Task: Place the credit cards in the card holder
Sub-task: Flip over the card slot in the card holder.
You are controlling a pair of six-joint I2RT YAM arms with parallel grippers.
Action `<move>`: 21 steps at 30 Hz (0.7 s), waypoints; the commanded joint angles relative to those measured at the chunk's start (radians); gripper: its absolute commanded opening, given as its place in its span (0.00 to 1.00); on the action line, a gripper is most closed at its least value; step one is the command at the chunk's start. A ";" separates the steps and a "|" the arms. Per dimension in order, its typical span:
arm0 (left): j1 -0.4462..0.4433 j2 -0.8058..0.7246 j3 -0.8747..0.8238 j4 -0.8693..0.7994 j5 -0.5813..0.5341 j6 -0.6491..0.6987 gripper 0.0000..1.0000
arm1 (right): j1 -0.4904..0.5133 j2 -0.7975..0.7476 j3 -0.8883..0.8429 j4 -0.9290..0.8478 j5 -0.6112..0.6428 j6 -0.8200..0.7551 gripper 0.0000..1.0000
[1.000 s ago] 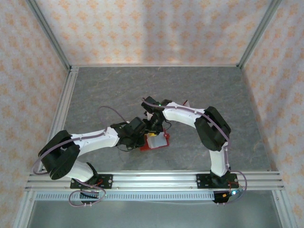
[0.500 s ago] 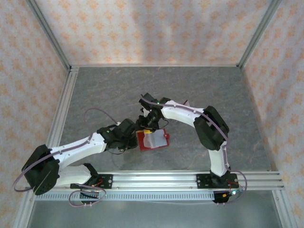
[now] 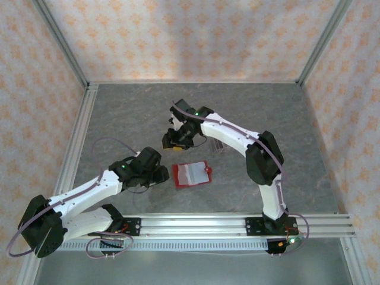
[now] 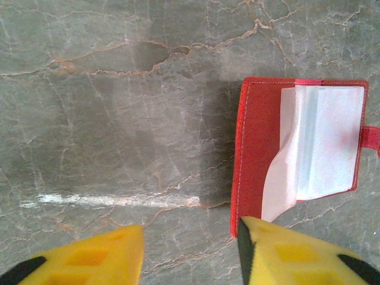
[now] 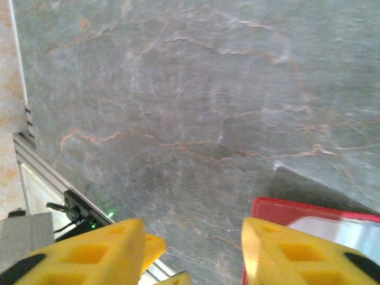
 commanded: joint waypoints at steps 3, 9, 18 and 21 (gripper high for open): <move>0.005 0.074 0.082 0.015 0.023 0.059 0.51 | -0.117 -0.120 -0.096 -0.076 0.080 -0.040 0.32; 0.002 0.219 0.153 0.049 0.040 0.089 0.51 | -0.245 -0.216 -0.152 -0.146 0.202 -0.076 0.23; -0.009 0.367 0.234 0.036 0.040 0.129 0.51 | -0.281 -0.196 -0.082 -0.293 0.431 -0.168 0.20; -0.014 0.390 0.237 0.036 0.034 0.130 0.50 | -0.268 -0.169 -0.056 -0.310 0.445 -0.187 0.21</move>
